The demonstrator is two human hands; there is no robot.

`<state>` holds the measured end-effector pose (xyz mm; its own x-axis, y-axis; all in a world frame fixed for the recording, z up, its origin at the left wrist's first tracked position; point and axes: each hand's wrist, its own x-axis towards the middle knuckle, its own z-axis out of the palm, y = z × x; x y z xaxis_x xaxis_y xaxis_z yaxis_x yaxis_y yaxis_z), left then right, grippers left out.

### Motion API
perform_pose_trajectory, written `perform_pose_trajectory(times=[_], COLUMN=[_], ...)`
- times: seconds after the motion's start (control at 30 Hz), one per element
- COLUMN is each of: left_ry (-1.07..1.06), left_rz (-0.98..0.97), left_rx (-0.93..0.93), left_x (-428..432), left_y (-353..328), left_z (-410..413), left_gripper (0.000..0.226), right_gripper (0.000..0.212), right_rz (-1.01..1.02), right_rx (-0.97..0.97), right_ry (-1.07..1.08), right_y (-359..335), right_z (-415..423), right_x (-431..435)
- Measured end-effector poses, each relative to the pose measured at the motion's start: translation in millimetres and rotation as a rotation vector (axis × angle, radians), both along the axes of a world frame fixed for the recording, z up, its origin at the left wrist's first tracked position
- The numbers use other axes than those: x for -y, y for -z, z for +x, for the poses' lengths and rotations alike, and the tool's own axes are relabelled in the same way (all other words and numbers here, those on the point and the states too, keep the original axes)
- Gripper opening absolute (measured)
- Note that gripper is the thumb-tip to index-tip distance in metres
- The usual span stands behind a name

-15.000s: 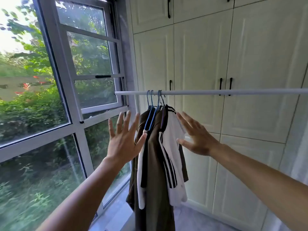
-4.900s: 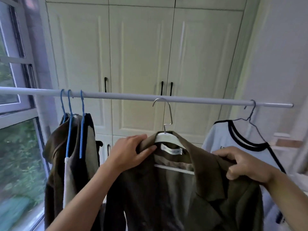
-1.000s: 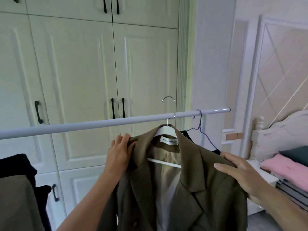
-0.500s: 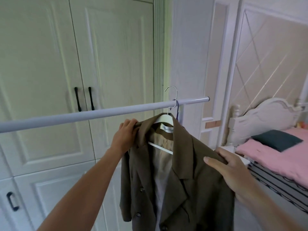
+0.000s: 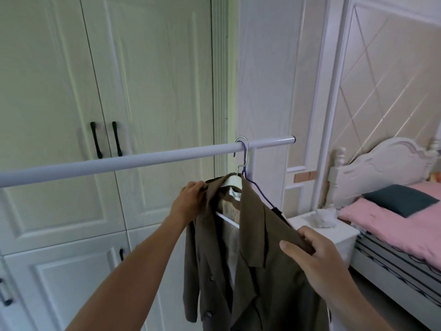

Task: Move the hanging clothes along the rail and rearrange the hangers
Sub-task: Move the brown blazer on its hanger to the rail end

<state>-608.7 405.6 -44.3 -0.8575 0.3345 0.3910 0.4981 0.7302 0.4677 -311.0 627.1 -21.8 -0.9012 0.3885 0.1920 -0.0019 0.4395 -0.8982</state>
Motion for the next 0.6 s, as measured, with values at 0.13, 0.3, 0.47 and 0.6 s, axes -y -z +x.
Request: perform_pose_trajectory(times=[0.13,0.3,0.47,0.6], left_ry=[-0.009,-0.057,-0.040,0.002], left_rz=[0.030,0.137,0.167,0.167], left_rx=[-0.033,-0.158,-0.213,-0.186], left_x=[-6,-11,-8,-6], left_y=[9,10,3,12], left_z=[-2,6,0,0], left_gripper=[0.027,0.029,0.032,0.035], right_gripper=[0.022,0.023,0.026,0.026], right_rz=[0.038,0.066,0.056,0.108], right_rx=[-0.003,-0.037,-0.100,-0.057], right_ry=[-0.011,-0.001,-0.023,-0.059], right_y=[6,9,8,15], right_z=[-3,-6,-6,-6], right_x=[-2,1,5,9])
